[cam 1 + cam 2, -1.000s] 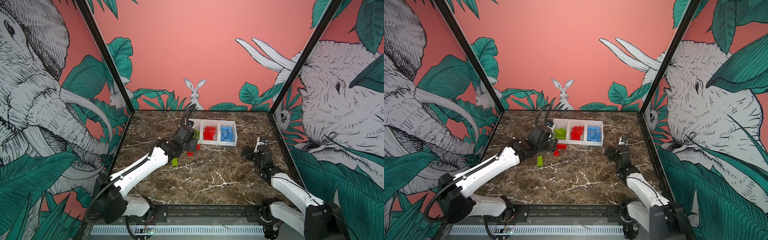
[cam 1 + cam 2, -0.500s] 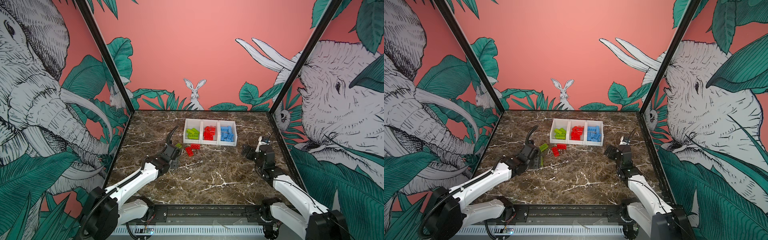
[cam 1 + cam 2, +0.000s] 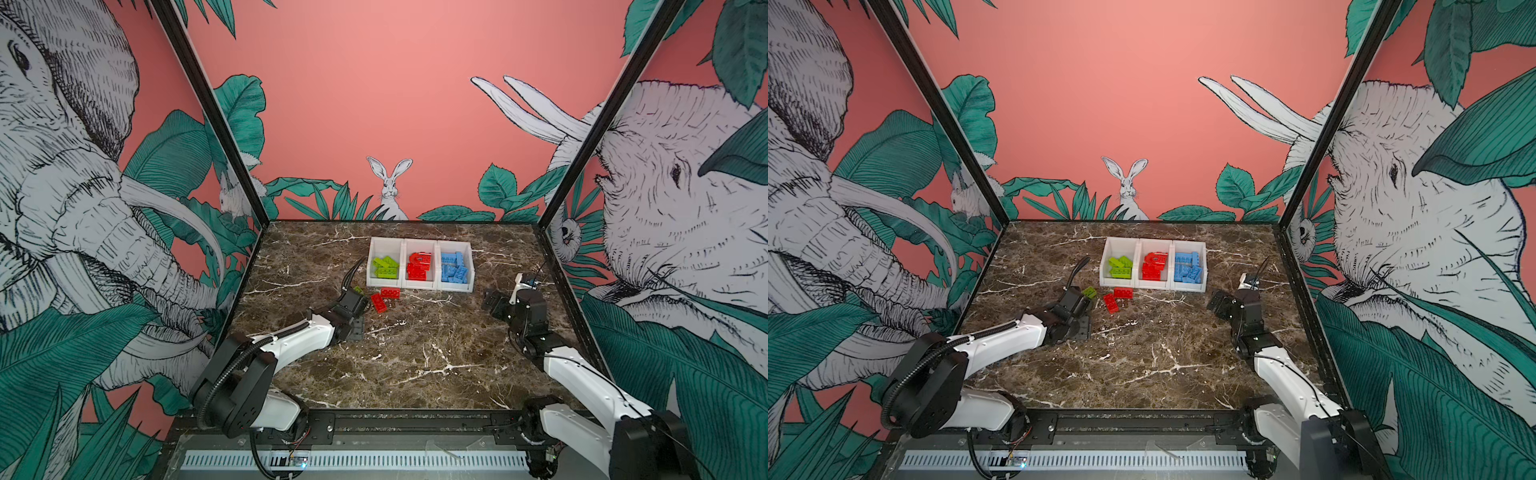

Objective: Sort the legos into containers by color
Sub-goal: 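Move the left gripper back over a lime-green brick in the pile, then lower the left gripper around the lime-green brick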

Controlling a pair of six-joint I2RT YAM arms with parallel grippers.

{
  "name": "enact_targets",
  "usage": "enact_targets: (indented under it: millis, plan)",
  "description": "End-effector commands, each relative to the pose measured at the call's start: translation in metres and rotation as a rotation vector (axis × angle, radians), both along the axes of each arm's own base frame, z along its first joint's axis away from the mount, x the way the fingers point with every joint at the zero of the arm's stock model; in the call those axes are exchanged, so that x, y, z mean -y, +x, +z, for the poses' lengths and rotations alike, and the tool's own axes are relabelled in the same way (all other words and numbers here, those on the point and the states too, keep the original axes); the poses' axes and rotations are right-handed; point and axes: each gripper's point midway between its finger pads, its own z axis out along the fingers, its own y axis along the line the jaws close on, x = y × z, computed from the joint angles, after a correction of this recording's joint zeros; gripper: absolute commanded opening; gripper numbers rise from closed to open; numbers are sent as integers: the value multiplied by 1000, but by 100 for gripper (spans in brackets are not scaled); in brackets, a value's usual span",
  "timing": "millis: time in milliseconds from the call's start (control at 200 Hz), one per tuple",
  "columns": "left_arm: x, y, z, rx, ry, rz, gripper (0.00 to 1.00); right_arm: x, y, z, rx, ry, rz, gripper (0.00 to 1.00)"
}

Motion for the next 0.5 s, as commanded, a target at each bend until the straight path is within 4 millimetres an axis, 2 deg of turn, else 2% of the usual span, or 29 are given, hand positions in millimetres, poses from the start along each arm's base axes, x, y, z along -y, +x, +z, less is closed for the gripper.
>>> enact_targets:
  millis: [0, 105, 495]
  plan:
    - [4, 5, -2, 11, -29, 15, 69, -2, 8, 12, 45, 17, 2, 98]
    - [9, 6, -4, 15, -48, -4, 65, -2, 8, 11, 44, 18, 2, 98]
    - [2, 6, -11, 8, 9, -12, 58, -2, 10, 9, 49, 23, -3, 98]
